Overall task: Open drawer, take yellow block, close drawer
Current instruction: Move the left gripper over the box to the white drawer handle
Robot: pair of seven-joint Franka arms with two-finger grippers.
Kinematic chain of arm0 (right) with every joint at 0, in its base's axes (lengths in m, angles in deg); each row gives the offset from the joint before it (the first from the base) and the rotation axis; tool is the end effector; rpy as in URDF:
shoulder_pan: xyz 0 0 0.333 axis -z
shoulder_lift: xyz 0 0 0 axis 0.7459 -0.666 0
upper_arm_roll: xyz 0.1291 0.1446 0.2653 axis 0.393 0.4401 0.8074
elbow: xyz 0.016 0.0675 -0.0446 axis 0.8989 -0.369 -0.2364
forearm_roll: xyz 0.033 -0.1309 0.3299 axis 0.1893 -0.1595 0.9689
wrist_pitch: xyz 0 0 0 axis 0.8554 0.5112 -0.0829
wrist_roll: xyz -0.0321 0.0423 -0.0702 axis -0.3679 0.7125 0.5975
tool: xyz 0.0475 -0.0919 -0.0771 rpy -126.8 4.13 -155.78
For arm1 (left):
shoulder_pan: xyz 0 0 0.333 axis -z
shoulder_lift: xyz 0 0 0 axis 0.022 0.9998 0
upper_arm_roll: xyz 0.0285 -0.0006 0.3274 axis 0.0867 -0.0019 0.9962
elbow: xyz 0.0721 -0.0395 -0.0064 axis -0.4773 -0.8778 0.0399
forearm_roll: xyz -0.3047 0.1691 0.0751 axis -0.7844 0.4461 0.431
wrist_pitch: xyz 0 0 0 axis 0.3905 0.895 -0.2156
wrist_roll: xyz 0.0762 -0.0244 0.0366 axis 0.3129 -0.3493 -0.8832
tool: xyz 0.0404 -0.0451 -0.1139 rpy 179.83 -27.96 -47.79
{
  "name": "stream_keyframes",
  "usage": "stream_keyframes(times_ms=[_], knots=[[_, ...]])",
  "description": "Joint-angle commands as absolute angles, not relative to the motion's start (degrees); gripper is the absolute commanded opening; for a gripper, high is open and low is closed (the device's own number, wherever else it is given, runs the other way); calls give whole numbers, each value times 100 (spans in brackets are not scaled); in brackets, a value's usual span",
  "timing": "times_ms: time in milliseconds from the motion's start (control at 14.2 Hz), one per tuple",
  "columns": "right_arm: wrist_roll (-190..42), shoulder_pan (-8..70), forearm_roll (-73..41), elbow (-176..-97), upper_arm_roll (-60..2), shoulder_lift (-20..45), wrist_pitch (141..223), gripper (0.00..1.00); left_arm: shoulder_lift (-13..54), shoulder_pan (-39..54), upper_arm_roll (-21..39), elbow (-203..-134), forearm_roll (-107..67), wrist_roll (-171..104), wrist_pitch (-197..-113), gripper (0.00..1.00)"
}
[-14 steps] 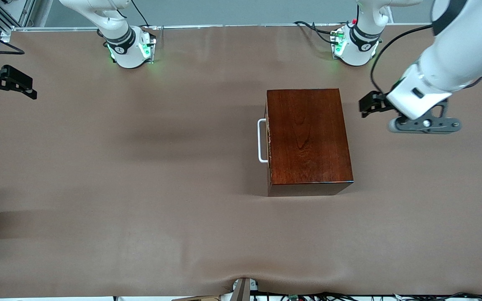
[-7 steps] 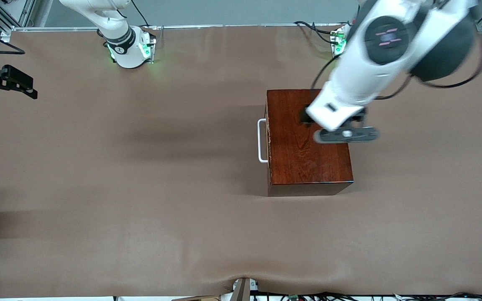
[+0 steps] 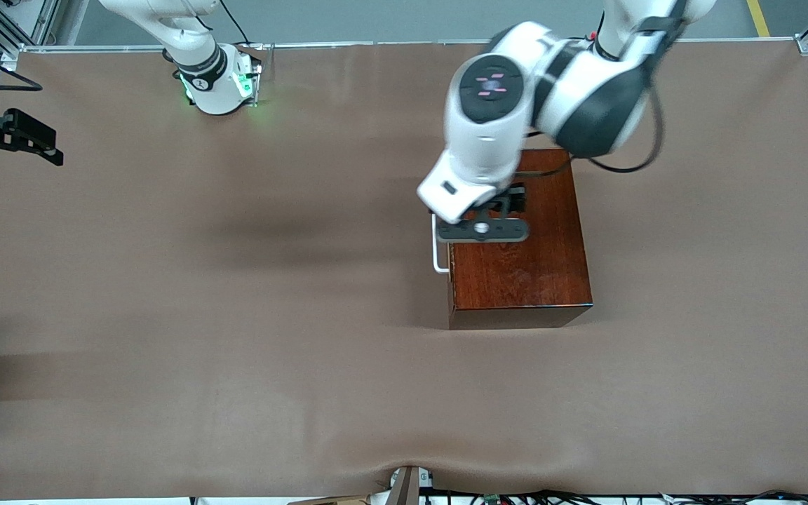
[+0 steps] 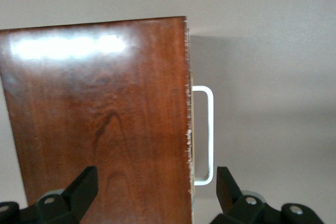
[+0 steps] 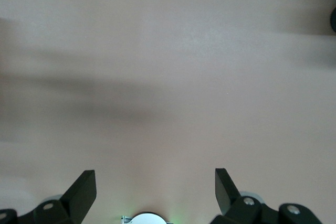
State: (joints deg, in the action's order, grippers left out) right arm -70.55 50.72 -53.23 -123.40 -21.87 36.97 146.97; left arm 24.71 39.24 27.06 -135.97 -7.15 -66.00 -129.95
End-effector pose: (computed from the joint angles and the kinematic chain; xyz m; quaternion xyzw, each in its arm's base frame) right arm 0.4933 -0.0064 0.6434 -0.9971 -0.0664 0.0363 0.0019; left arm 0.5092 -0.4263 0.4821 -0.9981 0.0185 0.0140 0.0568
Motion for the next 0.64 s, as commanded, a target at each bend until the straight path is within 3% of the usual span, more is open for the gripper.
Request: stream_keyframes(times_ms=[0, 564], knots=[[-7135, 5123, -5296, -12305, -2142, 3686, 14659, 100, 3271, 5152, 3805, -12794, -619, -6836, -12927, 100], [-7091, 5149, -5296, -12252, -2133, 3589, 14668, 100, 3879, 5587, 3966, -12732, -619, -7389, -13287, 100]])
